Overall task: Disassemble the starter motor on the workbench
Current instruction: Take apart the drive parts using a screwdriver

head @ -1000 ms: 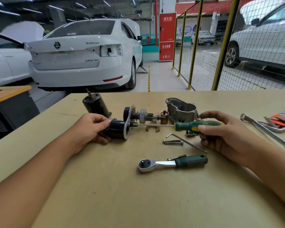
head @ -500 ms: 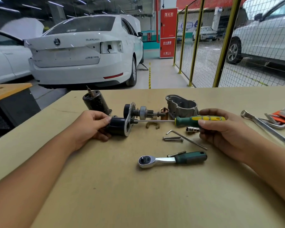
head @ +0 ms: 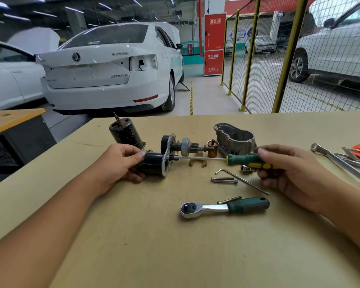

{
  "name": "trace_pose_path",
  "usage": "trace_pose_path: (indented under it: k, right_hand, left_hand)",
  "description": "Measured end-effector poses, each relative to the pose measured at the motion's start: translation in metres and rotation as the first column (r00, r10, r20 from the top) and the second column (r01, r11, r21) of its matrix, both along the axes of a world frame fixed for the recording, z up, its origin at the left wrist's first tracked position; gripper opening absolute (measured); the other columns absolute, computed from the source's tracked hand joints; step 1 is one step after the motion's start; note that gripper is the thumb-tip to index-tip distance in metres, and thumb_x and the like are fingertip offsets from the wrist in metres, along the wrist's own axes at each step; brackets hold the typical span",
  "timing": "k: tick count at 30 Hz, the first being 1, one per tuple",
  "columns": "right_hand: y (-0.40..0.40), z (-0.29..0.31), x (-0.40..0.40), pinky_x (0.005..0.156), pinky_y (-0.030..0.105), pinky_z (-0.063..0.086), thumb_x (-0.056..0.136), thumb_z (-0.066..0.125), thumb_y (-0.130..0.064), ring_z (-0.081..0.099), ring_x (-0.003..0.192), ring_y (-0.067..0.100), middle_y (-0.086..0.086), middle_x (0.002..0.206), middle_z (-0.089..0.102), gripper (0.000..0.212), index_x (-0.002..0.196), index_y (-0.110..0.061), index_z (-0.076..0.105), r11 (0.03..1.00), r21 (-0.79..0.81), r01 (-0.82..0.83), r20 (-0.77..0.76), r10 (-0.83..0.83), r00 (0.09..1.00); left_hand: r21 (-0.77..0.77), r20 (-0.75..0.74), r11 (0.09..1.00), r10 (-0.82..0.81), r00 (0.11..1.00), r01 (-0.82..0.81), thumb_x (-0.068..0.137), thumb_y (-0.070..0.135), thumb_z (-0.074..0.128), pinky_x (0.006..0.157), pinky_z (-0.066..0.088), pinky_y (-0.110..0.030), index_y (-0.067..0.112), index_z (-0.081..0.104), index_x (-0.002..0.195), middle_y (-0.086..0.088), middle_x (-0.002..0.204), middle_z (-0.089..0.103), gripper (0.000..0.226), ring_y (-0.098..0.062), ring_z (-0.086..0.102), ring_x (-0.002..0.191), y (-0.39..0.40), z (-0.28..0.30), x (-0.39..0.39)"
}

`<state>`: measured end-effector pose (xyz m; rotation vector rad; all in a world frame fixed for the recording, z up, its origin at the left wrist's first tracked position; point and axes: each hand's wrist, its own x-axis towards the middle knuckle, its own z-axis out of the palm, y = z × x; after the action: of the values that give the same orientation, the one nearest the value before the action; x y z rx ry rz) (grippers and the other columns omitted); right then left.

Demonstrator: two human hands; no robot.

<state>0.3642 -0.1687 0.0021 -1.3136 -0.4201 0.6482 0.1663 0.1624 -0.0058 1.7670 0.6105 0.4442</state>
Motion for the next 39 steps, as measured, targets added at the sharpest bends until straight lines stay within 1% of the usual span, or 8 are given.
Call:
trace_pose_path:
  k: [3,10,15,21,27,31,34,39]
  right_hand:
    - [-0.0003,0.0015,-0.0002,0.04,0.028,0.045,0.077,0.072,-0.046,0.056,0.051,0.021,0.021,0.082,0.071,0.034,0.092,-0.015,0.076,0.996,-0.089,0.001,0.057,0.004,0.998]
    - [-0.0021,-0.0026,0.002,0.054,0.033,0.054,0.057,0.083,-0.007,0.059,0.062,0.023,0.018,0.094,0.066,0.04,0.095,-0.017,0.076,0.999,0.037,-0.015,0.044,0.014,0.999]
    - [0.0019,0.0017,-0.0038,0.039,0.028,0.045,0.074,0.074,-0.044,0.054,0.05,0.021,0.021,0.081,0.069,0.035,0.096,-0.016,0.072,0.998,-0.064,0.0,0.094,0.006,0.996]
    - [-0.0031,-0.0017,0.0029,0.057,0.033,0.055,0.056,0.082,-0.008,0.064,0.067,0.021,0.014,0.093,0.071,0.043,0.097,-0.02,0.075,0.997,0.071,-0.008,0.081,0.003,0.997]
    - [0.0024,0.0004,-0.0007,0.041,0.03,0.047,0.076,0.07,-0.044,0.059,0.053,0.022,0.019,0.084,0.07,0.042,0.101,-0.01,0.072,0.999,-0.033,0.002,0.056,0.0,0.998]
    - [-0.0007,0.0007,0.0018,0.048,0.032,0.051,0.069,0.078,-0.019,0.058,0.058,0.023,0.019,0.087,0.067,0.028,0.095,-0.013,0.074,1.0,0.016,-0.024,0.057,0.023,0.998]
    - [-0.002,-0.0013,0.0018,0.055,0.034,0.055,0.057,0.084,-0.009,0.062,0.064,0.026,0.016,0.095,0.07,0.044,0.1,-0.016,0.075,0.999,0.044,-0.033,0.075,0.029,0.997]
    - [-0.0002,0.0055,-0.0044,0.041,0.029,0.046,0.075,0.072,-0.049,0.062,0.056,0.024,0.017,0.086,0.074,0.03,0.091,-0.023,0.074,0.991,-0.13,-0.025,0.129,0.041,0.991]
  left_hand:
    - [-0.005,0.005,1.0,0.0,1.0,0.0,0.102,0.009,0.059,0.048,0.057,-0.026,-0.005,0.07,0.105,-0.022,0.088,0.07,0.017,-0.025,0.069,0.059,-0.0005,0.0006,0.0]
    - [0.005,-0.001,1.0,0.001,1.0,-0.001,0.102,0.009,0.059,0.049,0.057,-0.026,-0.003,0.07,0.106,-0.02,0.09,0.071,0.016,-0.025,0.07,0.06,-0.0013,0.0032,-0.0007]
    - [0.006,0.008,1.0,0.002,1.0,-0.002,0.102,0.009,0.06,0.049,0.057,-0.025,-0.003,0.071,0.104,-0.015,0.083,0.072,0.016,-0.024,0.07,0.059,-0.0022,0.0036,-0.0002]
    - [0.007,0.011,1.0,-0.001,1.0,0.001,0.102,0.009,0.06,0.049,0.058,-0.027,-0.003,0.071,0.104,-0.015,0.085,0.072,0.016,-0.026,0.07,0.06,-0.0011,0.0026,-0.001]
    - [0.01,0.011,1.0,-0.001,1.0,0.001,0.102,0.009,0.06,0.049,0.058,-0.027,-0.002,0.071,0.102,-0.017,0.088,0.07,0.016,-0.026,0.07,0.06,-0.0006,0.0026,-0.0011]
    - [0.007,0.012,1.0,0.002,1.0,-0.002,0.102,0.009,0.06,0.049,0.058,-0.027,-0.002,0.071,0.101,-0.017,0.087,0.07,0.016,-0.026,0.07,0.059,-0.0009,0.0026,-0.001]
    - [0.004,0.014,1.0,0.003,1.0,-0.003,0.102,0.009,0.06,0.049,0.057,-0.027,-0.002,0.071,0.101,-0.017,0.087,0.07,0.015,-0.025,0.07,0.059,-0.0009,0.0023,-0.0011]
    - [0.007,0.012,1.0,0.007,1.0,-0.007,0.102,0.009,0.06,0.049,0.058,-0.027,-0.001,0.071,0.101,-0.018,0.089,0.07,0.015,-0.026,0.07,0.059,-0.0009,0.0025,-0.0003]
